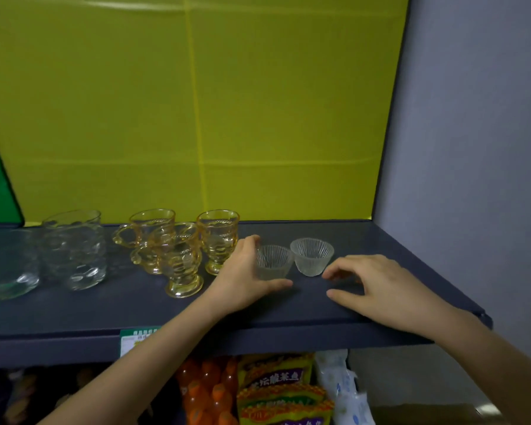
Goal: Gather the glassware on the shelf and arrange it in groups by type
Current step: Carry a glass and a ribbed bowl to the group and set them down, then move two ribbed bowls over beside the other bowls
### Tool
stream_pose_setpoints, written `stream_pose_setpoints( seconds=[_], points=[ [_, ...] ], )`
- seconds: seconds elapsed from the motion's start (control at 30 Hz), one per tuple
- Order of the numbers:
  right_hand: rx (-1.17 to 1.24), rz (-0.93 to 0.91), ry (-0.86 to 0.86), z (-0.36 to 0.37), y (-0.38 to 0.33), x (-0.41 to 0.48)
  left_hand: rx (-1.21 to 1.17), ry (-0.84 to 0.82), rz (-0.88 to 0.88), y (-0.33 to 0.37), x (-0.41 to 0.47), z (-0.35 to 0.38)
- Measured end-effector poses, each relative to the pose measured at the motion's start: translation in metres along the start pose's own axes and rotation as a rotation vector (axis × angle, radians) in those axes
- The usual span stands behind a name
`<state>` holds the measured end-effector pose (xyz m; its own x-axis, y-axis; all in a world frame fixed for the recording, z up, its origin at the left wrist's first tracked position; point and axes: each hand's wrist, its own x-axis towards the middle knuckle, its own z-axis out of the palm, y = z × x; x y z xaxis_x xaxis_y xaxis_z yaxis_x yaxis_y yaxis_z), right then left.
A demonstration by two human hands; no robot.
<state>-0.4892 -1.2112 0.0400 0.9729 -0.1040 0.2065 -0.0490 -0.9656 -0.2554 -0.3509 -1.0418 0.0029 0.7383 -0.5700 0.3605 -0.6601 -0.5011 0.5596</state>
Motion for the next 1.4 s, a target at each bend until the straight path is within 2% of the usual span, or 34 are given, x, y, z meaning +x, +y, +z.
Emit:
stream_pose_setpoints(
  seconds=[0.13,0.3,0.47,0.6,0.77,0.93,1.4],
  points=[
    [-0.013,-0.106,-0.008,-0.002,0.003,0.007,0.15,0.072,0.035,0.012,-0.024,-0.008],
    [0.005,-0.276,-0.032,0.003,-0.008,0.016,0.483,0.302,0.081,0.019,-0.075,-0.028],
    [0.074,-0.472,-0.025,0.016,-0.047,0.025,0.756,0.322,-0.095,0.006,-0.119,-0.06],
    [0.109,-0.61,-0.055,0.03,-0.09,0.034,0.878,0.312,-0.261,-0.012,-0.159,-0.09],
    [0.143,-0.762,-0.085,0.05,-0.155,0.044,0.935,0.349,-0.404,-0.037,-0.208,-0.126],
    [0.189,-0.853,-0.1,0.075,-0.232,0.056,0.964,0.38,-0.467,-0.075,-0.251,-0.166],
    [0.216,-0.846,-0.096,0.152,-0.46,0.098,1.042,0.397,-0.483,-0.209,-0.36,-0.322]
  ],
)
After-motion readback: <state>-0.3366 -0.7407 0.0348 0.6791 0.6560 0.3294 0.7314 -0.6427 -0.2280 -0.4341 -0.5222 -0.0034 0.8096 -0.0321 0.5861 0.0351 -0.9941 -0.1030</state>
